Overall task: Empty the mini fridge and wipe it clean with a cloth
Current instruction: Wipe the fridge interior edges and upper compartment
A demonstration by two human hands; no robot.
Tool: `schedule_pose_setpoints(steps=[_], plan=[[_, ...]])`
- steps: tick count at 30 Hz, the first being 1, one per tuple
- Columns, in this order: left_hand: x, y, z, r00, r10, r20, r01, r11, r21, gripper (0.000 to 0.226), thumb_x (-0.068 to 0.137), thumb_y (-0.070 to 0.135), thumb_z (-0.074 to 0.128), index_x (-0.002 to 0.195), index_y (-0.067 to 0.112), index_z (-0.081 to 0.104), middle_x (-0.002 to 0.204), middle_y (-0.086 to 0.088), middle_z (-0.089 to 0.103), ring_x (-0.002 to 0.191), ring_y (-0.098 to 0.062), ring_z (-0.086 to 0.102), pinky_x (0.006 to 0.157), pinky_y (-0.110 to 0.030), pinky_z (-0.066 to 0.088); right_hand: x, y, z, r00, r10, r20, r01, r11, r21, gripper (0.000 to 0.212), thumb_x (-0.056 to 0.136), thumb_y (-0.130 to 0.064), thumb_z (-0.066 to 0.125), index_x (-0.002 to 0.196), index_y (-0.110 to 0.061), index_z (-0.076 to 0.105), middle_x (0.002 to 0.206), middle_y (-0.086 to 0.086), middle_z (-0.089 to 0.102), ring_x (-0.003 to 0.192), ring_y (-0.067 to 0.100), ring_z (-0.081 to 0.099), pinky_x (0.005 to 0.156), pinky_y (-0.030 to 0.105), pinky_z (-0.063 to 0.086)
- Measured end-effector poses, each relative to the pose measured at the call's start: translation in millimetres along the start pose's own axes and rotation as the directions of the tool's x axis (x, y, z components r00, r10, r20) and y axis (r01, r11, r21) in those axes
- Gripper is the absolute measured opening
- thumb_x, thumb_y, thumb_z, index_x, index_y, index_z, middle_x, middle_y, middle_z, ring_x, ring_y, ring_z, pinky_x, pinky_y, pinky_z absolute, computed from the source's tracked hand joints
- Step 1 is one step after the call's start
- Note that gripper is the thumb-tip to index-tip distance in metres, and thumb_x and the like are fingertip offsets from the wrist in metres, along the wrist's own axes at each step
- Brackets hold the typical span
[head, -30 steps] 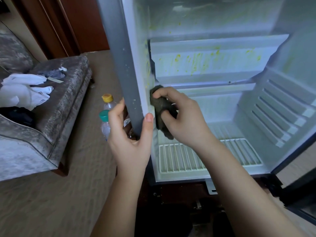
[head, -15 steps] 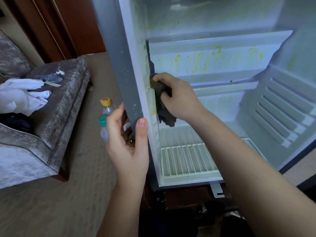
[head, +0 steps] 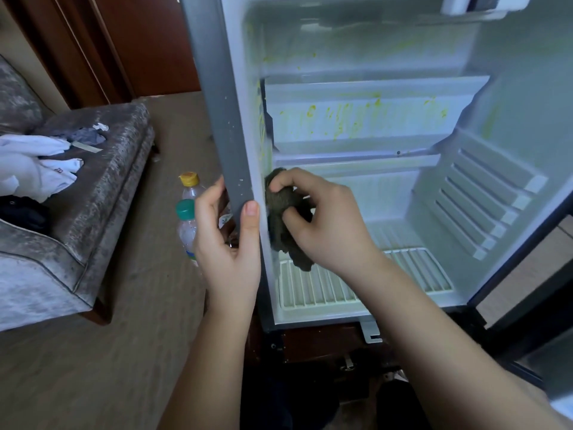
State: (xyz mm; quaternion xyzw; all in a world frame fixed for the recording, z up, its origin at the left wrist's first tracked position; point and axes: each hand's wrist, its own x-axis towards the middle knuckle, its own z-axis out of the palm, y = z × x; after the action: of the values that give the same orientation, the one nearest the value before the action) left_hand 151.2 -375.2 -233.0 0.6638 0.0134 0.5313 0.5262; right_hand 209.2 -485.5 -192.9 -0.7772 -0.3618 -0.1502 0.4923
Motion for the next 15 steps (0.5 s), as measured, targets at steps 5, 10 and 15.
schedule_pose_setpoints(steps=[5, 10, 15], plan=[[-1, -1, -1, 1.000, -0.005, 0.019, 0.005, 1.000, -0.015, 0.034, 0.094, 0.018, 0.055, 0.127, 0.010, 0.048, 0.121, 0.005, 0.061, 0.111, -0.004, 0.060, 0.092, -0.020, 0.045, -21, 0, -4, 0.998, -0.064, 0.009, 0.063, 0.998, 0.012, 0.033, 0.073, 0.001, 0.056, 0.097, -0.019, 0.067, 0.094, -0.004, 0.069, 0.087, 0.016, 0.062, 0.079, 0.034, 0.052], [1, -4, -6, 0.998, -0.033, 0.048, 0.035, 0.998, -0.047, 0.040, 0.094, 0.018, 0.056, 0.129, 0.000, 0.048, 0.123, -0.005, 0.062, 0.113, -0.006, 0.061, 0.090, -0.018, 0.046, -35, 18, -4, 0.999, 0.031, -0.010, -0.031, 0.999, -0.033, 0.033, 0.074, 0.006, 0.058, 0.096, -0.016, 0.067, 0.096, -0.009, 0.063, 0.085, 0.001, 0.056, 0.076, 0.013, 0.047], [1, -5, -7, 0.998, -0.038, 0.044, 0.040, 0.998, -0.045, 0.038, 0.092, 0.023, 0.057, 0.126, 0.009, 0.050, 0.122, -0.003, 0.061, 0.112, -0.005, 0.060, 0.092, -0.021, 0.046, -22, 4, 4, 0.977, 0.055, -0.206, -0.025, 0.989, 0.145, 0.032, 0.077, -0.002, 0.065, 0.097, -0.028, 0.064, 0.102, -0.012, 0.061, 0.087, 0.004, 0.061, 0.074, 0.017, 0.050]])
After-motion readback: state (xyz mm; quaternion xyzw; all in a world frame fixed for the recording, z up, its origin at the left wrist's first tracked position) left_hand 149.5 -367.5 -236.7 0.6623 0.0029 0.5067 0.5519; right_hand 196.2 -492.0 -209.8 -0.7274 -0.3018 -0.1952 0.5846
